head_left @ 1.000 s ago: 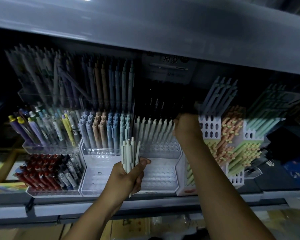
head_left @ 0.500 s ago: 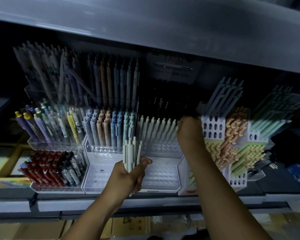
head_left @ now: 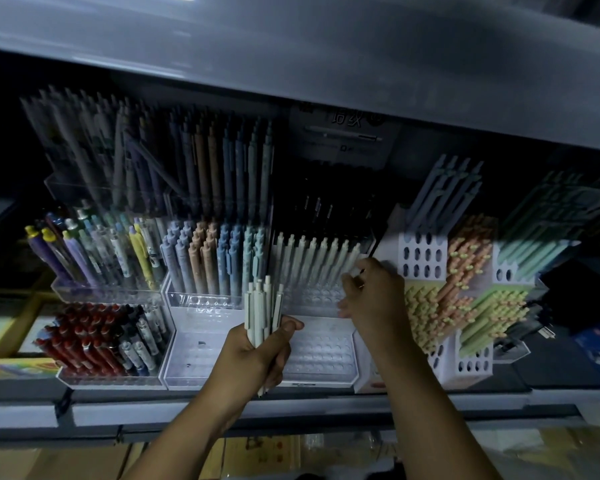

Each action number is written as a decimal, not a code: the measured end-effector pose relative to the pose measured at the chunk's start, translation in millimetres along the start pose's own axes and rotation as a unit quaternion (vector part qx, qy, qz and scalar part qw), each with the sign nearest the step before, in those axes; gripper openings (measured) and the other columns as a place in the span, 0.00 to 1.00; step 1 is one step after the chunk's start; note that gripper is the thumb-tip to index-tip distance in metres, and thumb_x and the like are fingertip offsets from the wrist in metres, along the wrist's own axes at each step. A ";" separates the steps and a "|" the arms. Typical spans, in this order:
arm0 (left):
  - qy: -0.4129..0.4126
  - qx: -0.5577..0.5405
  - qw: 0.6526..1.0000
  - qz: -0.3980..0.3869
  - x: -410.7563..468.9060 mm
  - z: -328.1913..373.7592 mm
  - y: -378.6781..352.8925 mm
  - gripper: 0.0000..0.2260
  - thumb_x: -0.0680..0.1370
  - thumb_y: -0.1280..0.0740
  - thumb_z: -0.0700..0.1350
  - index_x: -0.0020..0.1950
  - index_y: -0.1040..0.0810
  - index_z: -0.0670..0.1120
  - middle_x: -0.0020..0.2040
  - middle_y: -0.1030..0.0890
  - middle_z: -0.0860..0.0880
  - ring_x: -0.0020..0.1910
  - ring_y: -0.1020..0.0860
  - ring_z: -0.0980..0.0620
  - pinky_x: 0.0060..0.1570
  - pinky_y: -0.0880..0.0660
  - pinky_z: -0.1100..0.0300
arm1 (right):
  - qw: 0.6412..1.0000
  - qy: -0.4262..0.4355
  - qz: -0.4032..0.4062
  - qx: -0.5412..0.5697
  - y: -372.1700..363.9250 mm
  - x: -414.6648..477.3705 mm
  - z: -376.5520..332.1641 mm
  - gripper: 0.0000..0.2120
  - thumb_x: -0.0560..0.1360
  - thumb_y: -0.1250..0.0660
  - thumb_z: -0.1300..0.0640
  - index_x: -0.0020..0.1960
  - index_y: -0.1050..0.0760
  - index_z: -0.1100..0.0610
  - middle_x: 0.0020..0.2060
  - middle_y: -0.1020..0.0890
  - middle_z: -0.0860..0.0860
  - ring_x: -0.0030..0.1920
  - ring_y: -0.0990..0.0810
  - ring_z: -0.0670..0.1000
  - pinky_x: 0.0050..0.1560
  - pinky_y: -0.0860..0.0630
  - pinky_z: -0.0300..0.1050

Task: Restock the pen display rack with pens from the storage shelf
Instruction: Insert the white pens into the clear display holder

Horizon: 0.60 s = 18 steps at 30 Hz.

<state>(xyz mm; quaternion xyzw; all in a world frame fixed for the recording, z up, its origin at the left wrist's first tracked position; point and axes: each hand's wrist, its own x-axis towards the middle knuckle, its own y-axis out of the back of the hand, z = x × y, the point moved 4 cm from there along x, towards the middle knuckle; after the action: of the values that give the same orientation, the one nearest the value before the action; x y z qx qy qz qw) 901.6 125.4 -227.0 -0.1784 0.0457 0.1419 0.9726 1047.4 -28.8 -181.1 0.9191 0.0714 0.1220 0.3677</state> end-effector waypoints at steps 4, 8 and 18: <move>-0.003 0.005 1.000 -0.013 0.6 1.2 -3.4 0.08 0.83 0.34 0.43 0.48 0.15 0.44 0.28 0.33 0.40 0.22 0.37 0.49 0.26 0.36 0.59 | 0.990 0.039 -0.091 0.103 -1.5 -25.4 -31.5 0.03 0.80 0.32 0.61 0.51 0.20 0.60 0.41 0.18 0.52 0.27 0.19 0.49 0.25 0.22 0.46; -0.011 0.019 0.999 -0.033 -1.9 2.9 -7.2 0.13 0.82 0.34 0.45 0.50 0.20 0.34 0.26 0.33 0.41 0.22 0.38 0.49 0.26 0.38 0.58 | 0.969 0.083 -0.177 0.152 -4.9 -34.8 -55.7 0.08 0.81 0.32 0.59 0.50 0.18 0.63 0.25 0.22 0.43 0.22 0.26 0.43 0.28 0.32 0.34; -0.006 0.091 0.995 -0.042 -4.9 8.3 -8.5 0.09 0.83 0.34 0.43 0.47 0.16 0.42 0.30 0.21 0.43 0.24 0.29 0.48 0.27 0.32 0.58 | 0.945 0.025 -0.229 0.231 -1.1 -30.4 -56.4 0.07 0.79 0.29 0.58 0.50 0.16 0.61 0.28 0.21 0.57 0.27 0.26 0.54 0.28 0.29 0.45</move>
<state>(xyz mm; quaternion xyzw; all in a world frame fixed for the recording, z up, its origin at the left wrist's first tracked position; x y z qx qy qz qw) 899.6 119.6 -215.7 -0.0898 0.0452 0.0970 0.9902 1002.6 2.4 -147.7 0.9345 0.3153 0.0380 0.1611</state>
